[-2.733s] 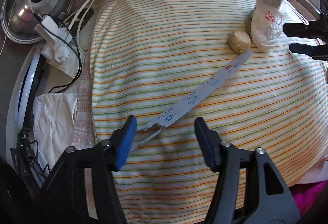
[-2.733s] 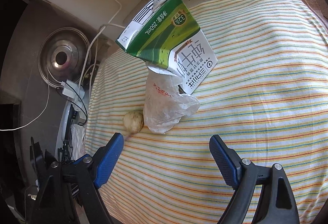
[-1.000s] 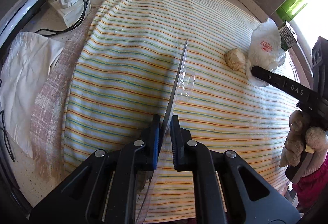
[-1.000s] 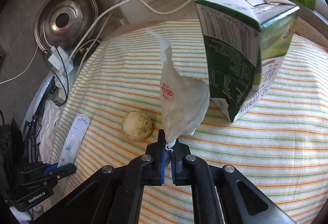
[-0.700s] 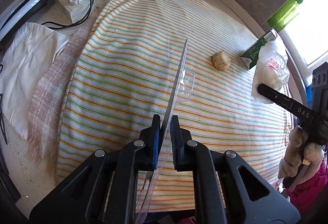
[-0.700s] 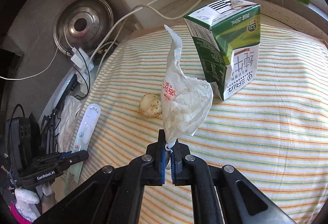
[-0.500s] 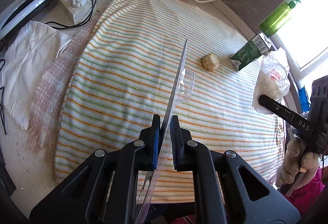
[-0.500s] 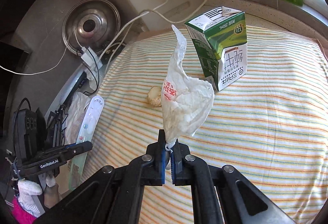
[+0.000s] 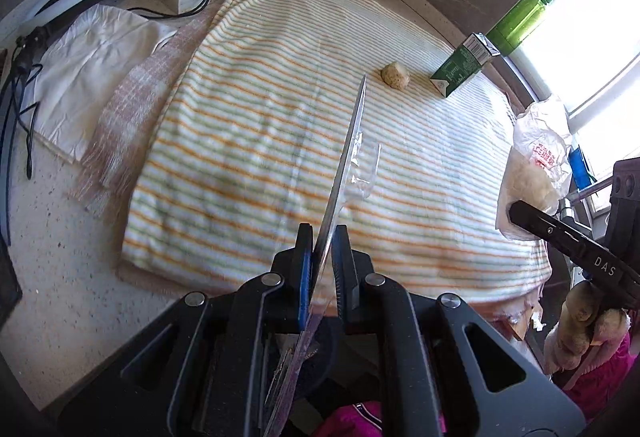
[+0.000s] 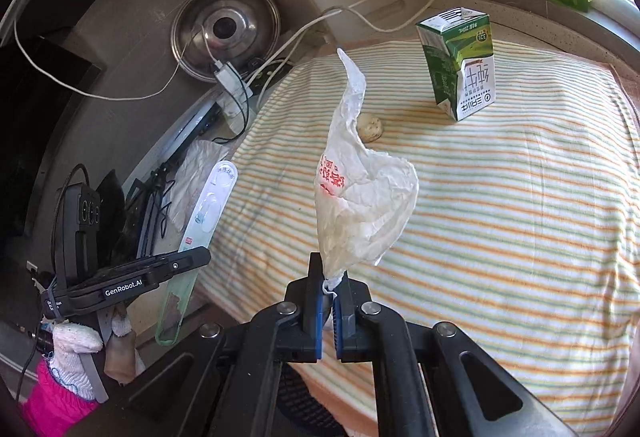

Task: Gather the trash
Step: 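Lift the strip and white bag and carry them toward the wastebasket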

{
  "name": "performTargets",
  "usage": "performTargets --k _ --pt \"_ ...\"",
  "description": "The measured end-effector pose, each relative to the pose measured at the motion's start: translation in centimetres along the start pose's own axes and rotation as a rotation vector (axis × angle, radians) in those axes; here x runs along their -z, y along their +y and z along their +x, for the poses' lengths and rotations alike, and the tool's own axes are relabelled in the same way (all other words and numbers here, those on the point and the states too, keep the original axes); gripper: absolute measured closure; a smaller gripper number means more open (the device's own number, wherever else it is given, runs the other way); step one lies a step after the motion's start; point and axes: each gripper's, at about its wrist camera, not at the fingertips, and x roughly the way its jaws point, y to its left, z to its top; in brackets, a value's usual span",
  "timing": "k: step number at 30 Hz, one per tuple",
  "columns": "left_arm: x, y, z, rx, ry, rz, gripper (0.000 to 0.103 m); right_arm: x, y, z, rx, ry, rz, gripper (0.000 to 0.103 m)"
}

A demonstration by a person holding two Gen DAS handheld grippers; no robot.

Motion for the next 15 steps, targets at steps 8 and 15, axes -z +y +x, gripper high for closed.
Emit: performTargets --k 8,15 --pt "4.9 0.7 -1.5 -0.012 0.025 0.009 0.095 4.4 3.0 -0.3 -0.013 0.039 -0.019 0.102" --pt "8.2 1.7 -2.3 -0.011 0.04 0.002 0.095 8.0 5.5 0.4 -0.016 0.09 -0.045 0.102"
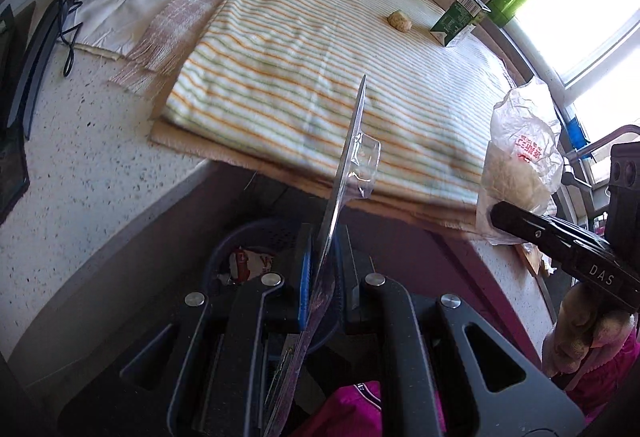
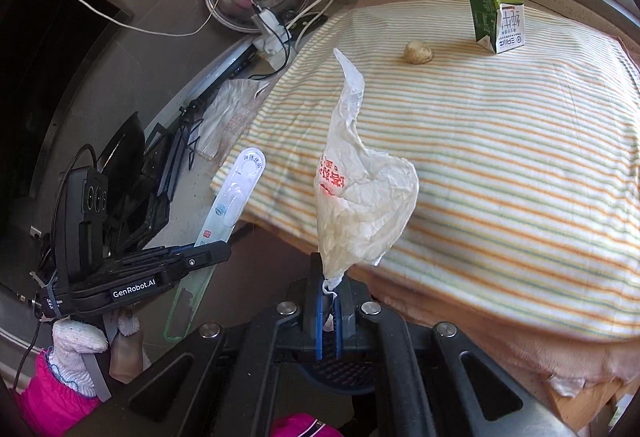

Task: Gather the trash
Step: 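Lift the strip and white bag and carry them toward the wastebasket, then open the left gripper over the wastebasket while the right gripper releases the white bag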

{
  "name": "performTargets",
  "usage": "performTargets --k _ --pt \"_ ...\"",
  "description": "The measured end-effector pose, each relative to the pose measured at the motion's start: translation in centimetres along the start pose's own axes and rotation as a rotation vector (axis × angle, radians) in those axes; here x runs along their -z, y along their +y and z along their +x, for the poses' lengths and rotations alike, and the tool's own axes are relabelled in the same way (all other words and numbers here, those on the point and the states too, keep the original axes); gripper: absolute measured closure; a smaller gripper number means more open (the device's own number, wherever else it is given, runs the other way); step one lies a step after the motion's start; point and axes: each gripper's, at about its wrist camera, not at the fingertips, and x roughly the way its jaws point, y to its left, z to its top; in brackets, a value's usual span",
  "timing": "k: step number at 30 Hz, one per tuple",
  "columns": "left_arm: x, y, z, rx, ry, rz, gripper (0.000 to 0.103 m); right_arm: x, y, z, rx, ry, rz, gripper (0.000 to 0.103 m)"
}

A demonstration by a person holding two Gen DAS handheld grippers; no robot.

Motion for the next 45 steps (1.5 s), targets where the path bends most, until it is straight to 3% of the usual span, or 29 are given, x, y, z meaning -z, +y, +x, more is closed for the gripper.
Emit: performTargets --k 10,23,34,45 --pt "4.6 2.8 1.2 -0.009 0.071 -0.03 0.095 4.8 2.0 2.7 0.003 0.09 -0.003 0.102" --pt "9.5 5.1 6.5 -0.046 0.233 -0.048 0.095 9.8 2.6 7.6 0.045 0.203 -0.011 0.102" --pt "11.4 5.8 10.9 -0.067 0.325 -0.059 0.095 12.2 1.2 11.3 0.094 0.272 0.004 0.102" --pt "11.0 5.4 13.0 -0.101 0.368 -0.047 0.095 12.8 0.5 14.6 0.119 0.325 0.0 0.101"
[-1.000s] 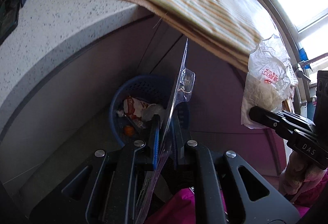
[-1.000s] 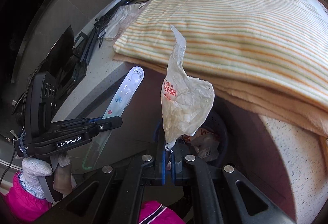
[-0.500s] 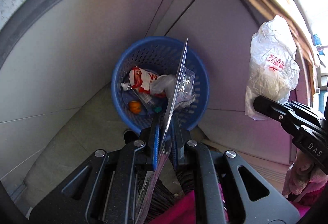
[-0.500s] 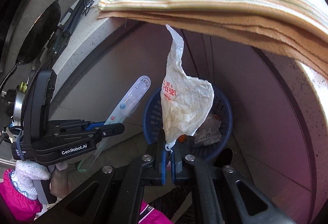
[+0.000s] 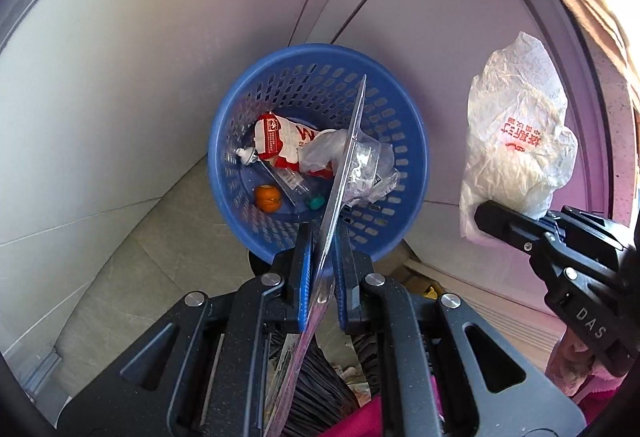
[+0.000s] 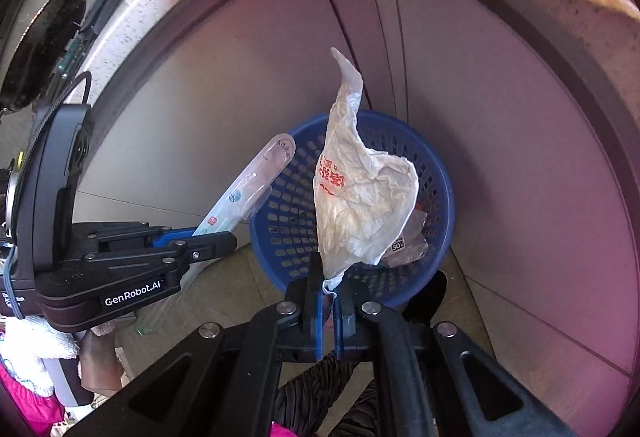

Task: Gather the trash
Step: 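Open the left gripper over the wastebasket while the right gripper releases the white bag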

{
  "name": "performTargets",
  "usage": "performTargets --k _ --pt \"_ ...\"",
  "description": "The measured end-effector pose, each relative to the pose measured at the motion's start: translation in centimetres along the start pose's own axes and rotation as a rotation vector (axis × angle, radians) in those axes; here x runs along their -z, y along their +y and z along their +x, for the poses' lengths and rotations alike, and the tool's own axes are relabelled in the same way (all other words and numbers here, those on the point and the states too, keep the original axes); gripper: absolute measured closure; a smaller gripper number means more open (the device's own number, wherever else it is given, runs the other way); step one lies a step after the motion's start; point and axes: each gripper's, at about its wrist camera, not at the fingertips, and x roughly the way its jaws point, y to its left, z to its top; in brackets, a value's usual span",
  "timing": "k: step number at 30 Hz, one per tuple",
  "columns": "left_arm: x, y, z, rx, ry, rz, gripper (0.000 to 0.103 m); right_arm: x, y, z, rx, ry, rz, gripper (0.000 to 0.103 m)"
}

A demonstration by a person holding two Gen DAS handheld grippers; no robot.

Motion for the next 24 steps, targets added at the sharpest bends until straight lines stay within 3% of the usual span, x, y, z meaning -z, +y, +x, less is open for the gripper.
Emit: performTargets --k 11,12,14,15,24 --pt "-1.5 -0.9 -0.8 -0.017 -0.012 0.019 0.095 -0.7 0.3 -0.2 0.008 -0.011 -0.018 0.095" --pt "-1.6 -0.9 -0.8 -0.023 -0.01 0.022 0.094 -0.6 0.2 -0.4 0.01 -0.013 -0.019 0.089" --pt "-1.8 -1.0 -0.9 -0.031 -0.013 0.024 0.082 -0.5 0.4 -0.6 0.011 -0.02 -0.02 0.074" --pt "-1.9 -1.1 -1.0 -0.033 -0.016 0.023 0.079 -0.5 0.5 -0.7 0.014 -0.023 -0.023 0.072" --pt "-1.9 -0.7 -1.5 -0.033 -0.022 0.007 0.079 -0.6 -0.4 -2.3 0.009 -0.033 -0.011 0.072"
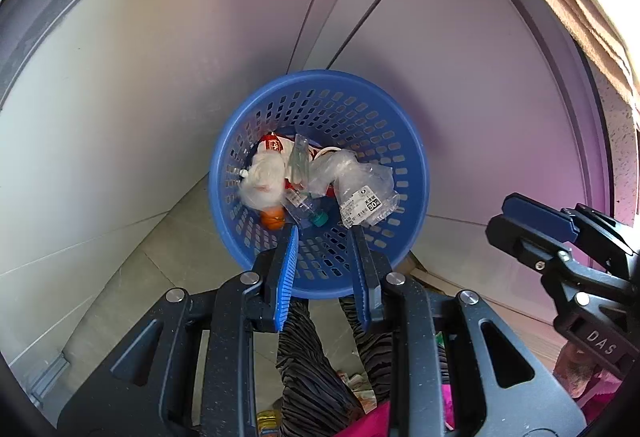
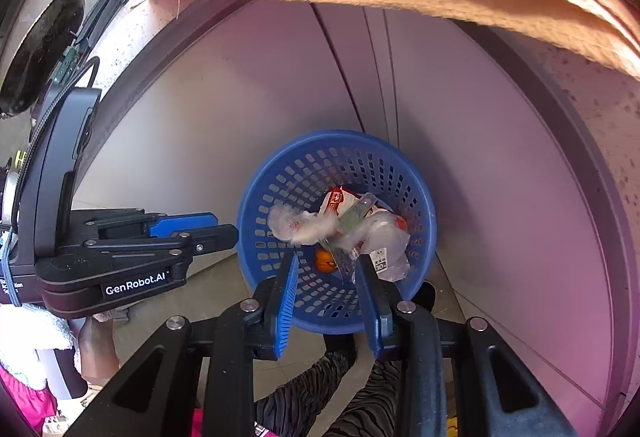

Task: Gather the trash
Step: 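Open the left gripper over the wastebasket while the right gripper releases the white bag, then raise both grippers back up over the cloth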

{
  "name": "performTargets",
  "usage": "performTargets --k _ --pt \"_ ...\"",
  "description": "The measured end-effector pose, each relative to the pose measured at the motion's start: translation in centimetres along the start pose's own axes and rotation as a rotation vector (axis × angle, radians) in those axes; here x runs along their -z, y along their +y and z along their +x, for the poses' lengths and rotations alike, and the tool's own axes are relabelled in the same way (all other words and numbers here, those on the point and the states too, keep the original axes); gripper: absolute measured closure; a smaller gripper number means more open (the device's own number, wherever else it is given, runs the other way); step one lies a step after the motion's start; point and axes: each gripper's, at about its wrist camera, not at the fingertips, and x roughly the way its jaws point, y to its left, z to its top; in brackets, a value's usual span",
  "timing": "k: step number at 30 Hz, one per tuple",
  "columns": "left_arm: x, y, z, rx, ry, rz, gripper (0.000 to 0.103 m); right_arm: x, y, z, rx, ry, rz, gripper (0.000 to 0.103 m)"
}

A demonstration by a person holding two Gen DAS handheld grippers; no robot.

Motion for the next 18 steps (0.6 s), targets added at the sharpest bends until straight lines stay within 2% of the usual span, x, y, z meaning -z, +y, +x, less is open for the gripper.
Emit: performTargets --k 7,9,13,18 --pt "-0.1 0.0 -1.5 0.001 -0.043 -0.007 0.079 -1.2 0.0 -1.7 -0.01 -0.03 -0.016 0.07" --pt "-0.3 -0.1 -2.4 -0.001 -0.063 -0.003 0.079 -1.3 0.1 -2.7 -0.015 -0.047 -0.027 0.063" --pt "-0.6 -0.9 -4.3 -0.019 -0.112 0.011 0.079 -1.5 0.5 -4.4 -0.023 -0.076 -0.053 0.06" --pt "-0.9 -1.9 -6.8 -0.03 -0.171 0.026 0.079 -1.7 0.9 -6.8 -0.035 -0.119 -0.077 0.049"
